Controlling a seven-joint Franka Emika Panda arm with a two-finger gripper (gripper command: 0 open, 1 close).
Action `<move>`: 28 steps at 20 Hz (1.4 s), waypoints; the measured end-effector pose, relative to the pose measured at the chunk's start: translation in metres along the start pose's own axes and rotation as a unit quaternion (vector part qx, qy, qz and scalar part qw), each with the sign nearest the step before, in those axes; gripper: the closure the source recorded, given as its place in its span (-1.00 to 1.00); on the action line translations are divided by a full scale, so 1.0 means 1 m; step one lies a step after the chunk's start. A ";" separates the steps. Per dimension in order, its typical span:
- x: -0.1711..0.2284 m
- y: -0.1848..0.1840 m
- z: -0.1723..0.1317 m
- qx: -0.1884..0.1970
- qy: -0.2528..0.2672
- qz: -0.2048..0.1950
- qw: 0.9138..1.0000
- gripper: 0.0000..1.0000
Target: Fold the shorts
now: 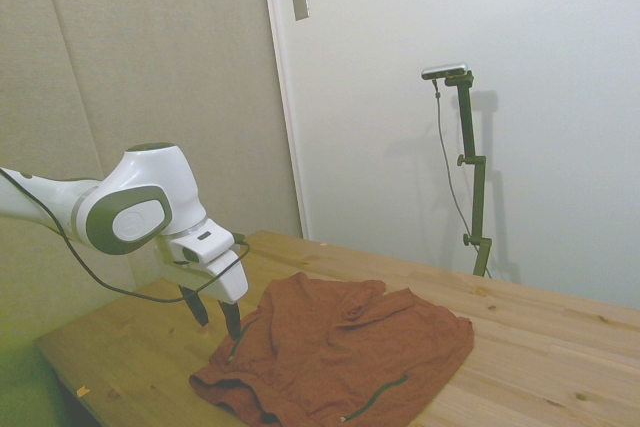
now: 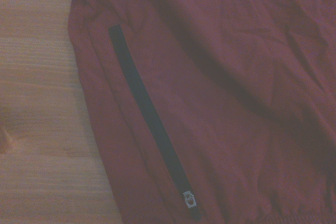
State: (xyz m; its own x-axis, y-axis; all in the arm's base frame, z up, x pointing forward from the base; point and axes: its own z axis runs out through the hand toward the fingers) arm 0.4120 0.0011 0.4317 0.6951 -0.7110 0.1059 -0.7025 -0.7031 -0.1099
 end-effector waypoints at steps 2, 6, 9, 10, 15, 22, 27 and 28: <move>-0.002 0.002 0.005 -0.008 -0.005 0.004 1.000 -1.00; -0.017 -0.037 0.026 -0.070 0.067 -0.003 0.995 -1.00; -0.016 -0.068 0.040 -0.114 0.141 -0.004 0.983 -1.00; -0.019 -0.080 0.042 -0.128 0.166 -0.005 0.978 -1.00; -0.061 -0.129 0.046 -0.195 0.251 -0.033 0.948 -1.00; -0.116 -0.155 0.085 -0.259 0.303 -0.087 0.913 -1.00; -0.153 -0.166 0.099 -0.294 0.312 -0.124 0.895 -1.00; -0.160 -0.169 0.103 -0.298 0.313 -0.129 0.892 -1.00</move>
State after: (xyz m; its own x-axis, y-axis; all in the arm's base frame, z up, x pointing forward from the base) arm 0.4355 0.2341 0.3317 0.7549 -0.2557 0.6039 -0.6175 -0.5873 0.5232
